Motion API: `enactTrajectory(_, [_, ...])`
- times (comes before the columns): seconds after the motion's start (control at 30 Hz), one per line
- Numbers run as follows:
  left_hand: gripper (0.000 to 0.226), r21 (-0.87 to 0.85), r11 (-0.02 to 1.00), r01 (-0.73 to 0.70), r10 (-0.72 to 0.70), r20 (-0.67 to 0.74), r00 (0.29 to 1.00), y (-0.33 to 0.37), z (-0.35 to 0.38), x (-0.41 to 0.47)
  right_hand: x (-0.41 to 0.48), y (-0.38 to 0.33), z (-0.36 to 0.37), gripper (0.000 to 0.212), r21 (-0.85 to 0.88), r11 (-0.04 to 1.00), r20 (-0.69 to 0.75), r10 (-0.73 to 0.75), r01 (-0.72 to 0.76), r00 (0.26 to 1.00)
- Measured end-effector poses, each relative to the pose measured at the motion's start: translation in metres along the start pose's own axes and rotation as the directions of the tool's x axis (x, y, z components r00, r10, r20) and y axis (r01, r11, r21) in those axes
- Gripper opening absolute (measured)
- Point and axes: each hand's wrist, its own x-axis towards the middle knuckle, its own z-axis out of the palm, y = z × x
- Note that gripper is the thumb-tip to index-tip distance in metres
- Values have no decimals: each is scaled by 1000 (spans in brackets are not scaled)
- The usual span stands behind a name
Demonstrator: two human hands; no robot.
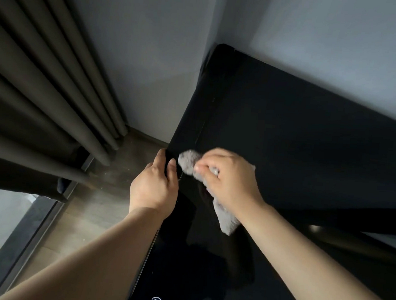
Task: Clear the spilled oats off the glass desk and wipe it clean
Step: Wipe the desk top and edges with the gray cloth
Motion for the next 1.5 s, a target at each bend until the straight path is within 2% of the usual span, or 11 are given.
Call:
enactTrajectory(0.1, [48, -8, 1000, -3, 3, -8, 1000, -1, 0, 0, -16, 2, -27, 8, 106, 986, 103, 117, -128, 988])
enactTrajectory(0.17, [48, -11, 1000, -2, 2, -13, 1000, 0, 0, 0, -25, 13, -48, 7, 180, 959, -115, 240, -218, 964])
enactTrajectory(0.27, [47, -4, 1000, 8, -8, -9, 1000, 1, -1, 0, -34, 35, -57, 8, 138, 933, -425, 359, -333, 831])
enactTrajectory(0.4, [46, -2, 1000, -1, 1, -19, 1000, 1, -1, -1, -31, 51, -21, 11, 118, 849, -585, 479, -515, 655])
enactTrajectory(0.5, [43, -4, 1000, 0, 0, -23, 1000, 0, -2, -1, -46, 30, 3, 8, 43, 892, -564, 393, -449, 727])
enactTrajectory(0.67, [40, -4, 1000, -7, 6, -26, 1000, 3, -3, -3, -96, 4, -11, 5, 193, 951, -231, 284, -243, 930])
enactTrajectory(0.9, [41, -3, 1000, -11, 11, -36, 999, 5, -3, -3, -11, 43, -24, 12, 117, 844, -571, 488, -523, 660])
enactTrajectory(1.03, [42, 2, 1000, -17, 17, -40, 999, 4, -2, -2, -43, 7, 21, 8, 56, 921, -504, 359, -385, 785])
enactTrajectory(1.2, [41, 22, 999, -33, 34, -50, 998, 3, -1, -2, -95, -13, 3, 11, 149, 978, -168, 173, -149, 970])
enactTrajectory(1.37, [35, 11, 998, -57, 58, -66, 996, 2, 1, -1, -24, 19, -23, 11, 59, 944, -479, 313, -326, 820])
enactTrajectory(1.5, [36, -13, 999, -47, 46, -57, 997, 1, 1, -1, -4, 13, 17, 12, 9, 906, -533, 363, -423, 765])
